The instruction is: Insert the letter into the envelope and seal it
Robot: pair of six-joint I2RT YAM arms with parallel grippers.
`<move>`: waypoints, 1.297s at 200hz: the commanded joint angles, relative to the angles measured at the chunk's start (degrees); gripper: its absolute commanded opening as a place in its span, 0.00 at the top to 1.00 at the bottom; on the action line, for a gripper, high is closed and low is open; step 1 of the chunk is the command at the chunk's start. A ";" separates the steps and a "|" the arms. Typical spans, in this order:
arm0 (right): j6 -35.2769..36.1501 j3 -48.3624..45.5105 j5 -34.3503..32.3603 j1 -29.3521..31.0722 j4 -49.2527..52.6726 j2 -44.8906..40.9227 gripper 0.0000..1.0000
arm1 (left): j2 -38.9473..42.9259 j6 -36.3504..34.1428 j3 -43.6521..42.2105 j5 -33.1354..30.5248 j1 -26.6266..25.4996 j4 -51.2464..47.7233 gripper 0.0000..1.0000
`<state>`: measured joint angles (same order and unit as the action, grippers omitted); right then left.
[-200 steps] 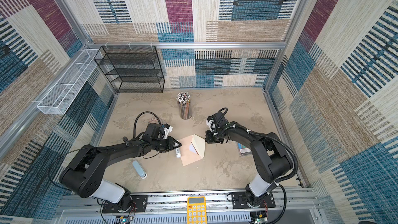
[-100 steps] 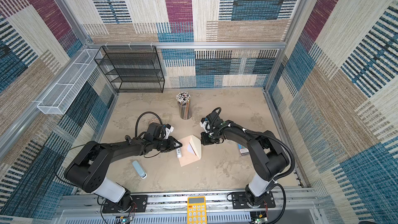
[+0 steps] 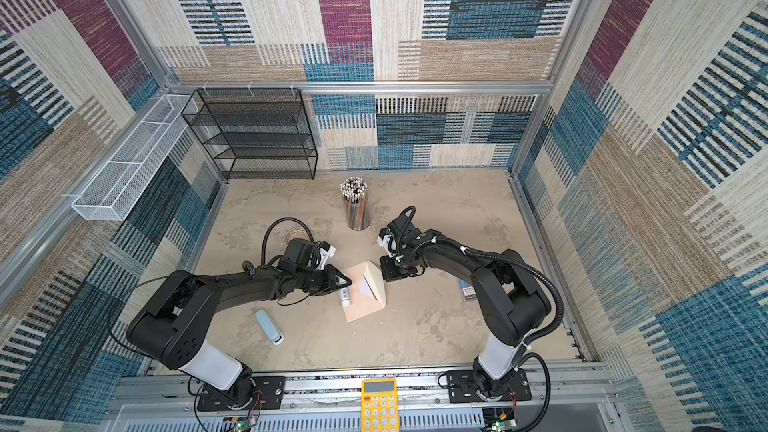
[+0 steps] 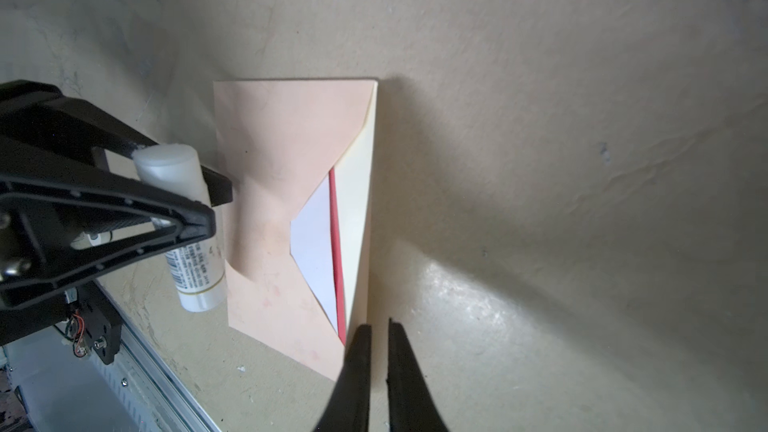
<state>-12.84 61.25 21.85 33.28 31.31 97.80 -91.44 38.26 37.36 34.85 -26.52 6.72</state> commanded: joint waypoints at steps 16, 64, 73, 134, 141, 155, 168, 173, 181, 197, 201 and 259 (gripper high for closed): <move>-0.51 1.40 -0.48 1.43 0.33 1.20 0.87 | -0.41 -1.44 0.33 1.22 0.20 -0.53 1.00; -0.65 3.11 -0.82 2.36 0.89 2.35 0.87 | -0.72 -1.26 0.25 1.62 0.33 -0.35 1.00; -0.61 3.39 -0.92 2.49 1.12 2.60 0.88 | -0.69 -1.35 0.25 1.62 0.36 -0.43 1.00; -0.63 5.67 -1.58 3.63 2.34 3.92 0.88 | -1.95 -1.55 0.21 2.48 0.42 -0.28 1.00; -0.68 5.82 -1.54 3.80 2.52 3.86 0.88 | -2.20 -1.56 0.17 2.55 0.42 -0.23 1.00; -0.73 6.16 -1.60 4.03 2.62 3.99 0.88 | -2.60 -1.60 0.03 2.72 0.51 -0.06 1.00; -0.78 6.42 -1.63 4.46 2.79 4.21 0.88 | -3.03 -1.52 -0.16 2.86 0.53 0.11 1.00; -0.74 6.55 -1.63 4.62 2.84 4.38 0.89 | -3.14 -1.49 -0.10 2.85 0.51 0.11 1.00; -0.87 6.75 -1.55 4.99 2.88 4.58 0.88 | -3.54 -1.54 -0.01 3.01 0.62 0.05 1.00; -0.96 7.21 -1.54 5.72 3.03 5.19 0.88 | -4.32 -1.48 0.08 3.44 0.63 0.22 1.00; -1.02 7.34 -1.53 5.87 3.03 5.33 0.88 | -4.49 -1.39 0.08 3.54 0.60 0.35 1.00; -1.32 7.97 -1.19 7.46 2.54 7.26 0.89 | -4.53 -1.28 -0.35 3.97 0.77 0.63 1.00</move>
<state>-13.34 68.62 20.58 40.34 34.39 104.47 -95.98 37.52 37.36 39.42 -25.89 8.71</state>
